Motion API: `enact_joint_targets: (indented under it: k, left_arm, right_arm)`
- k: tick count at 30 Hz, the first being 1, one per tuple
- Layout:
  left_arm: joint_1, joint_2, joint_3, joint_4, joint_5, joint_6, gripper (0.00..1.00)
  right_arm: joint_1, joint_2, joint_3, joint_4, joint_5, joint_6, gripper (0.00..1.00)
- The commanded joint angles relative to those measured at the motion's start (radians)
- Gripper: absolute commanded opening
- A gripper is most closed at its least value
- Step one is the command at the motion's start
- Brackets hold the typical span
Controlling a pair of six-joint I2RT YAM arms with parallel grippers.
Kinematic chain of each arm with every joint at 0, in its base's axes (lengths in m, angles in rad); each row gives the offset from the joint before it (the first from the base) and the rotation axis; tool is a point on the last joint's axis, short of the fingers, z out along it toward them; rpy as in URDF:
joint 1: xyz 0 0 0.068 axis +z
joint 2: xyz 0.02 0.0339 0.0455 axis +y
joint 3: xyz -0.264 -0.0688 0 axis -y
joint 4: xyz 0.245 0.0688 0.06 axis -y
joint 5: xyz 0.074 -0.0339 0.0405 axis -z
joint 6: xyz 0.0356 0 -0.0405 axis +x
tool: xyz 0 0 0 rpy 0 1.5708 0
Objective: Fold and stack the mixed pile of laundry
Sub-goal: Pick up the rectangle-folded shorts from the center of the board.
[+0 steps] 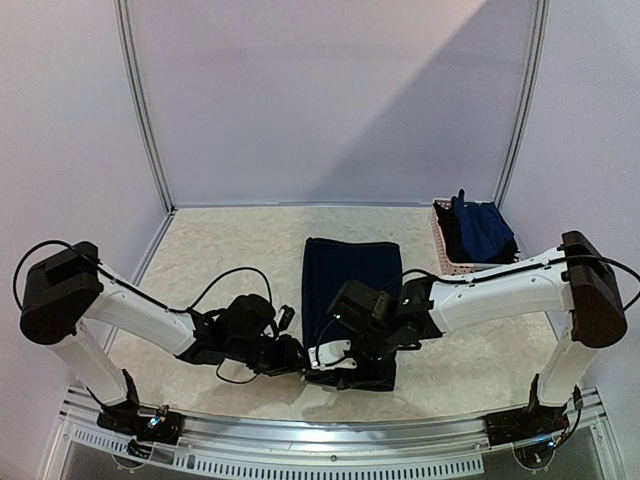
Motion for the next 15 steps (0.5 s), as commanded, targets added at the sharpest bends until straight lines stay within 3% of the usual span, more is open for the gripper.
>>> enact_joint_targets:
  k: [1,4,10,15]
  left_arm:
    - [-0.024,0.061,-0.017,0.09,0.031,-0.026,0.3]
    - [-0.027,0.081,-0.018,0.104,0.037,-0.033,0.24]
    - [-0.032,0.087,-0.034,0.141,0.042,-0.045,0.15]
    - [-0.034,0.106,-0.035,0.177,0.052,-0.057,0.02]
  right_arm:
    - [0.023,0.052,0.033,0.02,0.065,0.022,0.46]
    - [0.027,0.08,0.051,0.033,0.119,0.043,0.4]
    - [0.027,0.087,0.083,0.04,0.155,0.066,0.09]
    - [0.042,0.049,0.088,0.027,0.112,0.065,0.0]
